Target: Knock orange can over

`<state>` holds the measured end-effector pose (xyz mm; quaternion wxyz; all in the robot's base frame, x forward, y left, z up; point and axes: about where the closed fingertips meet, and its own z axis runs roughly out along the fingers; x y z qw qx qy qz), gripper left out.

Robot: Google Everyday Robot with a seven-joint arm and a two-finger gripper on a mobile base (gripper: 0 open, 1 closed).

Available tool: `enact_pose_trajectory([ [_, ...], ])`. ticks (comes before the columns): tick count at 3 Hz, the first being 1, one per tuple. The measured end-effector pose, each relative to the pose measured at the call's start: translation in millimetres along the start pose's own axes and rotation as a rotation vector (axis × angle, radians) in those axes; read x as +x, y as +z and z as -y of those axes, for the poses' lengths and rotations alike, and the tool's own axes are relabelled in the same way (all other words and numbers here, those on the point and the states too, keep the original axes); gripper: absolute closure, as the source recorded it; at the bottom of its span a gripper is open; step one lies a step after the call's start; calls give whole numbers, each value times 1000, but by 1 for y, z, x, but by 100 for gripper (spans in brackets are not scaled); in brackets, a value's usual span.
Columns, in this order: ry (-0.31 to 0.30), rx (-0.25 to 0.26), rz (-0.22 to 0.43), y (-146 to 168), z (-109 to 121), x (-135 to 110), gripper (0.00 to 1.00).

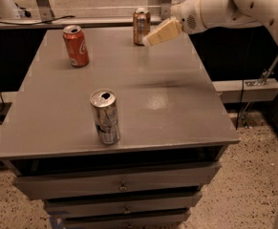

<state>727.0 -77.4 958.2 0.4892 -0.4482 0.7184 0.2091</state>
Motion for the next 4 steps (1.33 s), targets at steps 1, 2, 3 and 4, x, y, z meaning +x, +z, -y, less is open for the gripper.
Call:
enact_pose_trajectory([
  [1, 7, -1, 10, 5, 0, 1, 0],
  [2, 22, 12, 65, 25, 7, 9, 0],
  [3, 38, 40, 133, 49, 24, 19, 0],
  [4, 40, 62, 196, 68, 41, 20, 0],
])
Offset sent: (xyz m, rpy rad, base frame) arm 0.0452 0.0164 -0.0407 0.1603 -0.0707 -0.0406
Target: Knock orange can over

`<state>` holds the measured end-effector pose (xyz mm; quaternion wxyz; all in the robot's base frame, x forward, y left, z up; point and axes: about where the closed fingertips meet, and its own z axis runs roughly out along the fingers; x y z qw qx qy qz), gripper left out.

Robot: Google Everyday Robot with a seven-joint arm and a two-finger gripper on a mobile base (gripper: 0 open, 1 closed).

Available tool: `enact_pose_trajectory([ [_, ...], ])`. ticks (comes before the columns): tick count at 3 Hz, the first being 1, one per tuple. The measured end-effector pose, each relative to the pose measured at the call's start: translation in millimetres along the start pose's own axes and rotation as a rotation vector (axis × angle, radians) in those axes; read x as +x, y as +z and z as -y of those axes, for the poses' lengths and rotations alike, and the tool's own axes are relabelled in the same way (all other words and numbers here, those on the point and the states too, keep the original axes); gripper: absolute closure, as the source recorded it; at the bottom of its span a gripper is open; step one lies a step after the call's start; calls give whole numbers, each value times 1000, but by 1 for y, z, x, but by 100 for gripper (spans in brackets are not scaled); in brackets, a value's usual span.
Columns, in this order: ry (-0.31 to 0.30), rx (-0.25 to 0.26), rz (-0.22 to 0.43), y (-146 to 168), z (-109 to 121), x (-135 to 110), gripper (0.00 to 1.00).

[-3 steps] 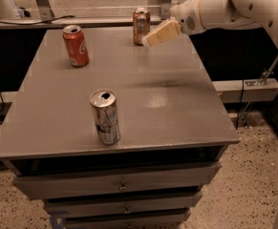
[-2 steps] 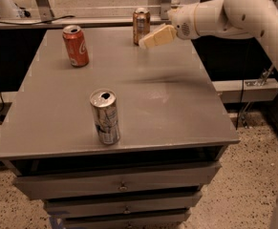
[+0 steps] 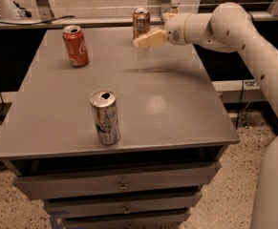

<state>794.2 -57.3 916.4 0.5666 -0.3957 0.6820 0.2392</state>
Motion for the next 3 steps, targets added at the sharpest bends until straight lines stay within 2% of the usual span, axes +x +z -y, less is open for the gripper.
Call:
enact_pose_trajectory([
  [2, 9, 21, 83, 51, 27, 1, 0],
  [3, -2, 45, 82, 71, 43, 5, 0],
])
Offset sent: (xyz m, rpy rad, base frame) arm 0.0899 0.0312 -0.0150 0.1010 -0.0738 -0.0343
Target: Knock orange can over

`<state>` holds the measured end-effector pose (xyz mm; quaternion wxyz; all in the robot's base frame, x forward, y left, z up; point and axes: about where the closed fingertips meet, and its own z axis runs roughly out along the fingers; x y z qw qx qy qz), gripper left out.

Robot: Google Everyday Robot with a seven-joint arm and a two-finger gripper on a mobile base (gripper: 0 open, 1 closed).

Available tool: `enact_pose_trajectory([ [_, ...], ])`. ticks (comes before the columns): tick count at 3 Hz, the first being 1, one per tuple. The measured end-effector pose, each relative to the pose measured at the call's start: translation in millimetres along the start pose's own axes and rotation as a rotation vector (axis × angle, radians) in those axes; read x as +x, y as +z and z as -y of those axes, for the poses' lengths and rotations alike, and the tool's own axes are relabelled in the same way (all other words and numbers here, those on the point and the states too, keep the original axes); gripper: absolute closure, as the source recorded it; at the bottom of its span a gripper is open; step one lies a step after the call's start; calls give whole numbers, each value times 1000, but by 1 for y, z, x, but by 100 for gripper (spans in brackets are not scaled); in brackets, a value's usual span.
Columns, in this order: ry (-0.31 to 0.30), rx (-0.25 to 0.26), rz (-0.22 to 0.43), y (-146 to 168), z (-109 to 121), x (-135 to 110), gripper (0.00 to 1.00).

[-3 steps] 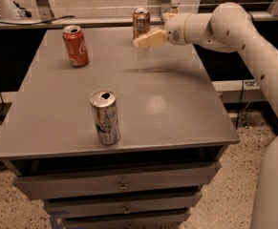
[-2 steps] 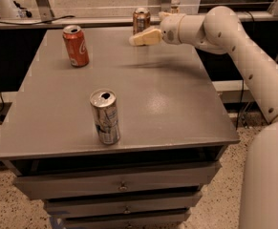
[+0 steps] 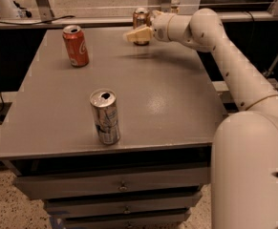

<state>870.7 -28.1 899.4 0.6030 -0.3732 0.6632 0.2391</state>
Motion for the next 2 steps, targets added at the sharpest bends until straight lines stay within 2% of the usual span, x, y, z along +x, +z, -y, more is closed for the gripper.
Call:
enact_pose_trajectory([
  [1, -5, 39, -28, 10, 18, 11, 18],
  [2, -15, 71, -48, 11, 29, 18, 41],
])
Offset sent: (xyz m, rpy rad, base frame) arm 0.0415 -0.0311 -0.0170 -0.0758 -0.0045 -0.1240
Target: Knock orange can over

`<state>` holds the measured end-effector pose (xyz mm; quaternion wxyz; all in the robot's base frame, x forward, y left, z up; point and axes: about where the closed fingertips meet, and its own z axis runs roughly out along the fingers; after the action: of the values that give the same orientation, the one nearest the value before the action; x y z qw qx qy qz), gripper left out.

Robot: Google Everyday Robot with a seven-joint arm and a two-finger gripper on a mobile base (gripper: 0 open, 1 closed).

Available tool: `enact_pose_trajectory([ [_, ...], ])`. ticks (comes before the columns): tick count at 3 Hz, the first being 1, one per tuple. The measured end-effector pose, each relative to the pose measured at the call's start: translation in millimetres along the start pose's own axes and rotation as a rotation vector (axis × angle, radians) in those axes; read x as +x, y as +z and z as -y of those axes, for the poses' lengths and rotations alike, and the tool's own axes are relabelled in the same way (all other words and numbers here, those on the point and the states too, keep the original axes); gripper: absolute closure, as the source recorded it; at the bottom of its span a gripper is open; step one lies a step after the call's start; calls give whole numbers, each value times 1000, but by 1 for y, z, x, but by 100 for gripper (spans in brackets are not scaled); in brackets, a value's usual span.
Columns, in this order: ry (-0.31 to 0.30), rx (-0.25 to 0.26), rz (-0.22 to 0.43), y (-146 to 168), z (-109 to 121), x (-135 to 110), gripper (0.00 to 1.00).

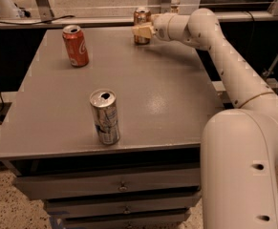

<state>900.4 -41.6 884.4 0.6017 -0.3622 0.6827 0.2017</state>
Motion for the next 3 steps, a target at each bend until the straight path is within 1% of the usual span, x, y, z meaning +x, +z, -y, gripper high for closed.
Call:
enact_pose_trajectory([
  [1, -2, 22, -7, -6, 6, 3, 64],
  [2, -8, 17, 25, -20, -2, -9, 87],
  [3, -45, -24, 81, -43, -28, -39, 100],
])
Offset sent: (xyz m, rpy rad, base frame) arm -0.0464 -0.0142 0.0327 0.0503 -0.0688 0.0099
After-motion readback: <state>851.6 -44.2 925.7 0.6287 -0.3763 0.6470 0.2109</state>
